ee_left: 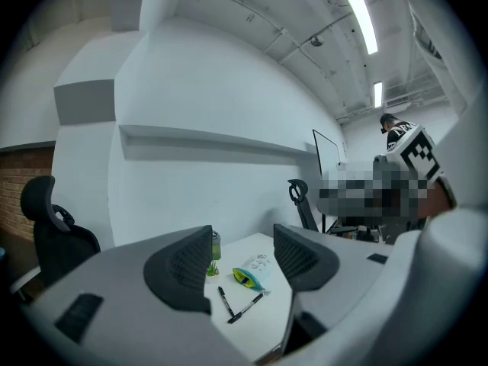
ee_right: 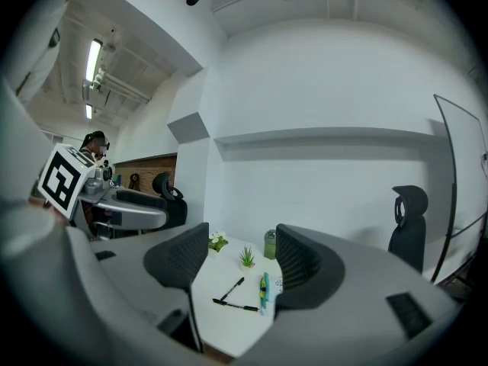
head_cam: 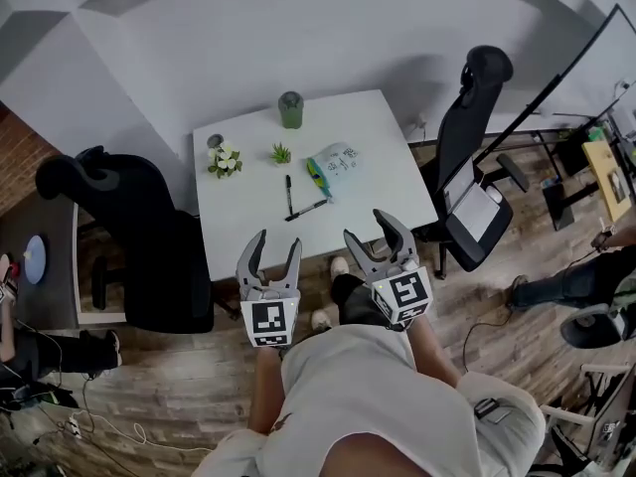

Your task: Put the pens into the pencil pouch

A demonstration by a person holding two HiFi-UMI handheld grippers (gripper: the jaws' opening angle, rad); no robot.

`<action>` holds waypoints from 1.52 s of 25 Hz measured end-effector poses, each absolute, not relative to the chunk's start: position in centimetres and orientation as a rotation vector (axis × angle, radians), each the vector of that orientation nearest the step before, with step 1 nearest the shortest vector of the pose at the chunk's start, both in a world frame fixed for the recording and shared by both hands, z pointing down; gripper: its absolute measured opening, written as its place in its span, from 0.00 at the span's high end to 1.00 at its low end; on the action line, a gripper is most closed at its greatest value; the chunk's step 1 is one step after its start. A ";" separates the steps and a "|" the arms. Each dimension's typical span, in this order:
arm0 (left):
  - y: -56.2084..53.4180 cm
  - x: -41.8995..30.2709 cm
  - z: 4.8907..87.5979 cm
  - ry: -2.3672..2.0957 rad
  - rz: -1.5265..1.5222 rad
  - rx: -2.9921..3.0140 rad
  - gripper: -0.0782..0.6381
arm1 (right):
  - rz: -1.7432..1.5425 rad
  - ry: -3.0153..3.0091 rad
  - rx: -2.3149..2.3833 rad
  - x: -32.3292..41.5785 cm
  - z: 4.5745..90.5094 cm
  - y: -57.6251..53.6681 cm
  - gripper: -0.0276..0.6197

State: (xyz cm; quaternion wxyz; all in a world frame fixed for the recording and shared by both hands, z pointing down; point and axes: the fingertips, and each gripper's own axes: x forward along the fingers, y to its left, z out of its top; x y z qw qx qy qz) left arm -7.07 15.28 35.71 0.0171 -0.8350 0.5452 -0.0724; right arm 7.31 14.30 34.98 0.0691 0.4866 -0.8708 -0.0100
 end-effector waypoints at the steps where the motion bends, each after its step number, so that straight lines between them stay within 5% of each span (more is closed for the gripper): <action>1: 14.9 -7.1 35.8 1.697 -0.225 -2.595 0.54 | -0.030 -2.622 1.463 7.2 35.0 13.9 0.54; 38: -3.9 -6.0 48.4 2.060 -0.747 -2.579 0.58 | 0.272 -2.659 0.980 7.0 45.3 -8.5 0.55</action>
